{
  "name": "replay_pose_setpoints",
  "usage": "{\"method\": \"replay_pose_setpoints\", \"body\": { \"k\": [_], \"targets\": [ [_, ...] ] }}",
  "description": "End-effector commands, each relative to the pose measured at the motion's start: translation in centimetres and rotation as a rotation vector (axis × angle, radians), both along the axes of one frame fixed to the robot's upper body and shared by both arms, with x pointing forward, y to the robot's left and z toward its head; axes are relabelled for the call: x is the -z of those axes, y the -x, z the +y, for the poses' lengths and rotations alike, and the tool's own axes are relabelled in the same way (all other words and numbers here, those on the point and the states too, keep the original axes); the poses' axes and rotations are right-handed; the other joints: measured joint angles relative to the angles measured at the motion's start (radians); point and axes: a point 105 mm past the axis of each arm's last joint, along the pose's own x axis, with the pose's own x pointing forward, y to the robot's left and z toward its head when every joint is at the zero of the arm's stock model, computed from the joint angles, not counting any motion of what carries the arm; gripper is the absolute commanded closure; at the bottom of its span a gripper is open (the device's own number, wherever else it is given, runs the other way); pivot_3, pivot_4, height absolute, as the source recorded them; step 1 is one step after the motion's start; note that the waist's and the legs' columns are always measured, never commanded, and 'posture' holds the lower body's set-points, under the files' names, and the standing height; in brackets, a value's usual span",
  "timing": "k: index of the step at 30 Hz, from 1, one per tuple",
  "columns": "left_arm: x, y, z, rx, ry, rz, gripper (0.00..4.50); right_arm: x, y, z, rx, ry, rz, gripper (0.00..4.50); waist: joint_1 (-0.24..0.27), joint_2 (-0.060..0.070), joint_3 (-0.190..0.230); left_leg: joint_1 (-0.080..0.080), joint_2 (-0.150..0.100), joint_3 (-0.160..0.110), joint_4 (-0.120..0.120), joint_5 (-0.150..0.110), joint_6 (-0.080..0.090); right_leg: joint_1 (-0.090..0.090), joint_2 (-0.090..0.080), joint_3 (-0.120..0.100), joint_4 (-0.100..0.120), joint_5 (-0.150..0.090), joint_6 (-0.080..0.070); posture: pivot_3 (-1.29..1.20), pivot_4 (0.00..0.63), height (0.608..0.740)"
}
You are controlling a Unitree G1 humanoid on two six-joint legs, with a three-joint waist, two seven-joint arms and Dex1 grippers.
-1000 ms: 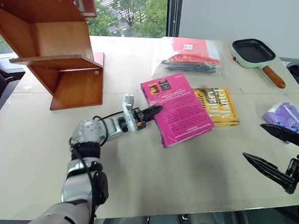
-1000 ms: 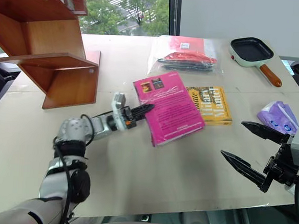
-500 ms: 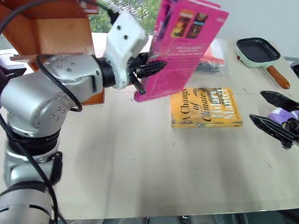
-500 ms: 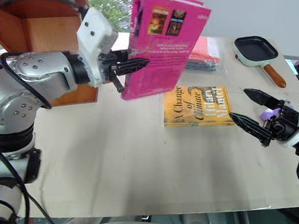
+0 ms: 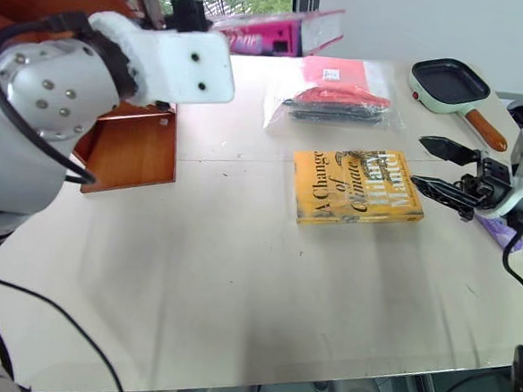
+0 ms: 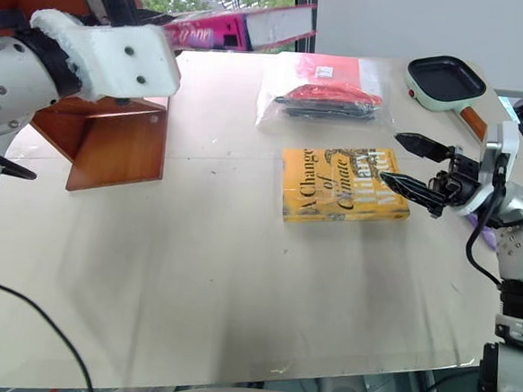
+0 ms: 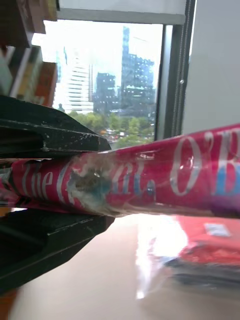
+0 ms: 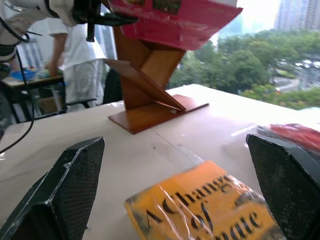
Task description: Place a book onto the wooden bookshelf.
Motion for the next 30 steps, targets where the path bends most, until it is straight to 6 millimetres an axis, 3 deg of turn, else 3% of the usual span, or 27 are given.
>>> {"method": "replay_pose_setpoints", "body": {
  "k": [1, 6, 15, 30],
  "targets": [
    [-2.3, 1.5, 1.7, -0.078, -0.026, -0.085, 3.88, -1.5, -0.2, 0.7, -0.069, -0.027, -0.057, 0.0, -0.004, 0.0, 0.0, -0.002, 0.0, 0.0, 0.001, 0.0, 0.0, -0.001, 0.0, 0.0, 0.001, 0.0, 0.0, 0.0, 0.15, 0.735],
    [-2.1, 2.2, 4.5, -0.23, -0.02, -0.058, 3.88, -2.2, -0.7, 2.2, -0.175, -0.077, -0.034, 0.0, -0.011, 0.0, 0.0, -0.003, 0.0, 0.0, 0.002, 0.0, 0.0, -0.004, 0.001, -0.001, 0.002, 0.0, 0.0, 0.0, 0.15, 0.735],
    [-1.6, 2.9, 7.2, -0.395, -0.028, -0.017, 3.88, -2.4, -1.3, 3.6, -0.227, -0.113, -0.036, 0.0, -0.009, 0.0, 0.0, -0.004, 0.0, -0.001, 0.002, 0.0, 0.0, -0.004, 0.0, -0.002, 0.002, 0.0, 0.0, 0.0, 0.15, 0.735],
    [-0.1, 2.2, 12.7, -0.606, -0.093, 0.141, 3.88, -2.1, -0.3, 3.1, -0.165, -0.174, -0.076, 0.0, -0.01, 0.0, 0.0, -0.004, 0.0, 0.0, 0.002, 0.0, 0.0, -0.007, 0.001, 0.0, 0.009, 0.0, 0.0, 0.0, 0.15, 0.735]
  ]
}}
